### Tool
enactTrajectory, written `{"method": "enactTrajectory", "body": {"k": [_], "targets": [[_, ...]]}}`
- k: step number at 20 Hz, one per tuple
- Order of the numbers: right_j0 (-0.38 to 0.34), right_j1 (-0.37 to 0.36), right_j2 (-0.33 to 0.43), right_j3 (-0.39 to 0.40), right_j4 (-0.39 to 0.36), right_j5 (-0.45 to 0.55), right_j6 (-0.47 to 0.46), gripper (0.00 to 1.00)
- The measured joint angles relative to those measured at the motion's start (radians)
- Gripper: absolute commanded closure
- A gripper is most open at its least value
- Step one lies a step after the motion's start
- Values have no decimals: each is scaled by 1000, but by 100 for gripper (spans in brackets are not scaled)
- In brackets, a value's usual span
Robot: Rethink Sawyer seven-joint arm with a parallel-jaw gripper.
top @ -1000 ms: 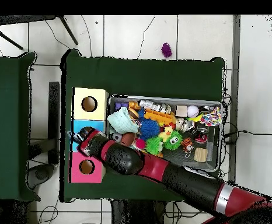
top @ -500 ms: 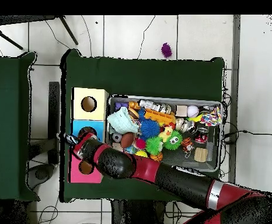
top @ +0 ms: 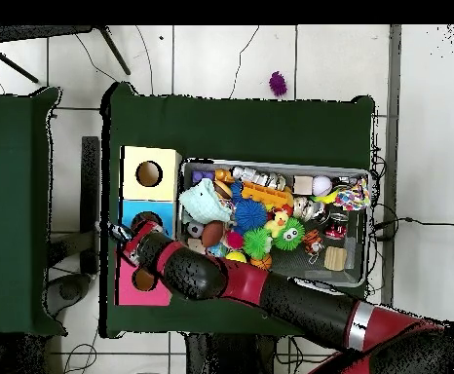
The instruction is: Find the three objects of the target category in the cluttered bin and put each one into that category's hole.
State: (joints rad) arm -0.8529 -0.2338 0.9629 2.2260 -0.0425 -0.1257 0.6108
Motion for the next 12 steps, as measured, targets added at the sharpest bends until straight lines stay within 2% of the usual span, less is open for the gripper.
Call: {"method": "enactTrajectory", "body": {"k": [12], "targets": [[-82, 0, 0, 0, -46, 0, 0, 100]]}}
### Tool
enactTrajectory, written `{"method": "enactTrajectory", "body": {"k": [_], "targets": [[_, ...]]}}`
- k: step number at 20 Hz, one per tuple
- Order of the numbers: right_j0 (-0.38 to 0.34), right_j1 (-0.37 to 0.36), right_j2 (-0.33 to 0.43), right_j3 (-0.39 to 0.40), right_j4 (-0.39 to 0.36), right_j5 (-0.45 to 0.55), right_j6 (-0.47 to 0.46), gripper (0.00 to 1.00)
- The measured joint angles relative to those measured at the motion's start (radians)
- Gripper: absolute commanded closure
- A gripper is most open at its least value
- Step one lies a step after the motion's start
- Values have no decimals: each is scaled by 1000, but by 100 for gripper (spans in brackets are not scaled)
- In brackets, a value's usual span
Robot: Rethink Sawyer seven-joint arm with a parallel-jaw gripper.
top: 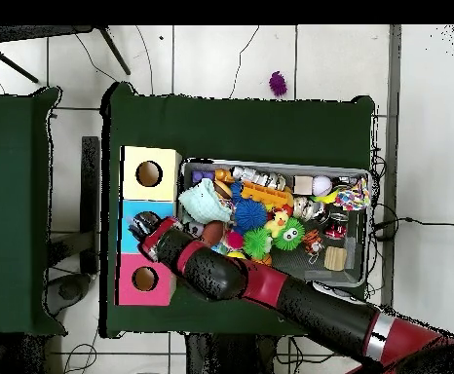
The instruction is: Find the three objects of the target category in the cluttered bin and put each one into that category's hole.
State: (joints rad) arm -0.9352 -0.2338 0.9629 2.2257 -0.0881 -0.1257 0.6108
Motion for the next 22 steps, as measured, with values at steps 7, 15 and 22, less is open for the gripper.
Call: {"method": "enactTrajectory", "body": {"k": [7, 15, 22], "targets": [[-11, 1, -2, 0, -24, 0, 0, 100], [19, 34, -13, 0, -50, -2, 0, 100], [37, 54, -19, -5, -75, -18, 0, 100]]}}
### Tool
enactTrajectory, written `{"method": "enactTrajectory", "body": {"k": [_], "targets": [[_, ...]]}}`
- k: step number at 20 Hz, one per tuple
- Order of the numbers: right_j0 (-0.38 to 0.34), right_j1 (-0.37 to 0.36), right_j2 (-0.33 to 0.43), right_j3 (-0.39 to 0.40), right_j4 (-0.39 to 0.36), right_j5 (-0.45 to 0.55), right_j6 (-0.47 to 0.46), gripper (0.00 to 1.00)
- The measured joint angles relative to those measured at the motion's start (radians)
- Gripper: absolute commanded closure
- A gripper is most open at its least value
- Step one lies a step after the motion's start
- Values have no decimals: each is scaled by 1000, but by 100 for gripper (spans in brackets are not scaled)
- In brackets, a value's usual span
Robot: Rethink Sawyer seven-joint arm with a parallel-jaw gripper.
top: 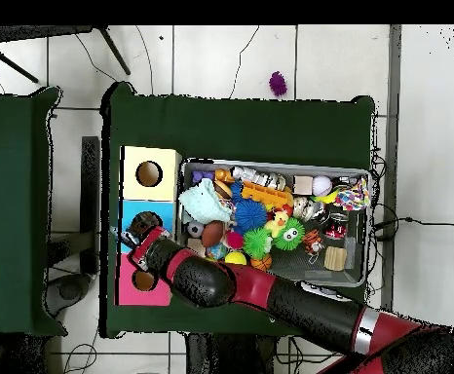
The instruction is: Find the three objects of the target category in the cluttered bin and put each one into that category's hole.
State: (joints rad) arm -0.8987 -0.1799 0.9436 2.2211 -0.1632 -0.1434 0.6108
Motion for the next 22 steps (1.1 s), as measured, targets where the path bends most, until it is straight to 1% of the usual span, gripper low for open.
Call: {"method": "enactTrajectory", "body": {"k": [10, 15, 16, 22], "targets": [[-11, 10, 0, -1, -39, -10, 0, 100], [-30, 23, 3, -2, -73, -10, 0, 100], [-45, 37, 9, -3, -103, -10, 0, 100], [-98, 95, 19, -8, -204, -10, 0, 100]]}}
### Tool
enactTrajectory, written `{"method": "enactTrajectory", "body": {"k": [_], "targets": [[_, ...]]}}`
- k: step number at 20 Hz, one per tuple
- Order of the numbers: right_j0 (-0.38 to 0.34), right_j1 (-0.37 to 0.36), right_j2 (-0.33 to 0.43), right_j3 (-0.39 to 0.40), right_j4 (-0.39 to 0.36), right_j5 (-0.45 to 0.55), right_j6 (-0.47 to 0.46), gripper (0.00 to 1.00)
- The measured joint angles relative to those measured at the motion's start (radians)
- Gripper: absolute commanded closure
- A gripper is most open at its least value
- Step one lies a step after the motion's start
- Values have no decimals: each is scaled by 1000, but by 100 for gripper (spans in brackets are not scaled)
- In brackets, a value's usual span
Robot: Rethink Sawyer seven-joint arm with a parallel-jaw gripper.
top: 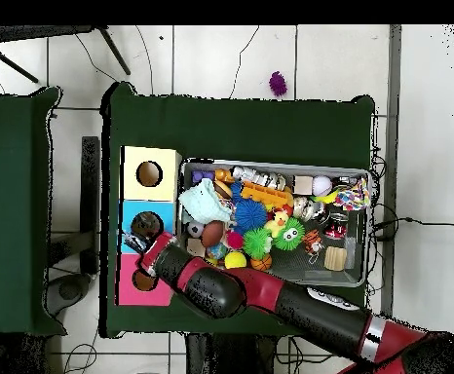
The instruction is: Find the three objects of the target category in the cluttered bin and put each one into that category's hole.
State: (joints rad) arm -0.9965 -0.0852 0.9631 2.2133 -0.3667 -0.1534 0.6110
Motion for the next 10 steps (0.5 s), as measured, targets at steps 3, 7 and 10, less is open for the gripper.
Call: {"method": "enactTrajectory", "body": {"k": [3, 7, 10], "targets": [[-30, 42, 5, -9, -63, 0, 0, 100], [-54, 90, 10, -20, -127, 0, 0, 100], [-72, 124, 14, -29, -177, 0, 0, 100]]}}
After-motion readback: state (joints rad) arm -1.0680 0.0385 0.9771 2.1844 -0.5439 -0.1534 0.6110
